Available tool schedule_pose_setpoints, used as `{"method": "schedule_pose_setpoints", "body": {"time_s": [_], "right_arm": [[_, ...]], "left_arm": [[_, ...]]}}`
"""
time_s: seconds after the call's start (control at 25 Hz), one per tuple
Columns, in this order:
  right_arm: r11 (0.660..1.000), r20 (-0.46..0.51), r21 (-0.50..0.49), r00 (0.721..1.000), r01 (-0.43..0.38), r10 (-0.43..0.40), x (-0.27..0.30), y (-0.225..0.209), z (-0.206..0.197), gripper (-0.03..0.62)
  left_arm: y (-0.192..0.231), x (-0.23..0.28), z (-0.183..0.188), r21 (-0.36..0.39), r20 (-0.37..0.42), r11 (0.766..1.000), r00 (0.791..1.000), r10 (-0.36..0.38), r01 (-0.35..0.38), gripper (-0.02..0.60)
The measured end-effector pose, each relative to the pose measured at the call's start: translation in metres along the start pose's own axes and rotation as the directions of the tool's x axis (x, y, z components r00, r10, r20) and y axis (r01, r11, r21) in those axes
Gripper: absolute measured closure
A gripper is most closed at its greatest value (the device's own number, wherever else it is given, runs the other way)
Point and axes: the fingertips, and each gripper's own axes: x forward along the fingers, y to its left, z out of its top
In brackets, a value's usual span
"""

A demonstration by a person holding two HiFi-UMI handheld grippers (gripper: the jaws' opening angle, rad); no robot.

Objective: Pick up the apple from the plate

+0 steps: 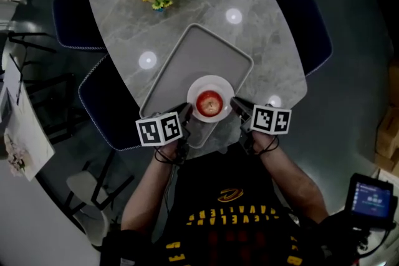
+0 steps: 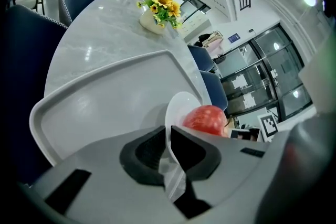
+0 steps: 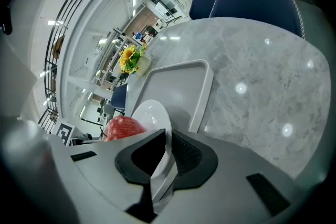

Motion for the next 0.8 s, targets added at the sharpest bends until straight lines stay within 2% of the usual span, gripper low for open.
{"method": "schedule_pose_setpoints", "body": {"time_s": [0.24,0.44,0.8], "right_arm": [[0.999,0.001,-0.006,0.999,-0.045,0.045,-0.023,-0.021,0.01,0.549],[0.997,0.004,-0.029,0.997,-0.075,0.075,-0.051,-0.03,0.019,0.554],[0.998,0.005,-0.025,0.998,-0.065,0.065,-0.089,-0.076,0.042,0.556]], "left_arm": [[-0.028,0.014,-0.011,0.026,0.011,0.999,0.999,0.039,-0.039,0.548],[-0.054,0.021,-0.023,-0.022,0.023,0.999,0.999,0.035,-0.035,0.548],[-0.104,0.056,-0.038,-0.027,0.01,0.999,1.0,0.025,-0.025,0.548]]}}
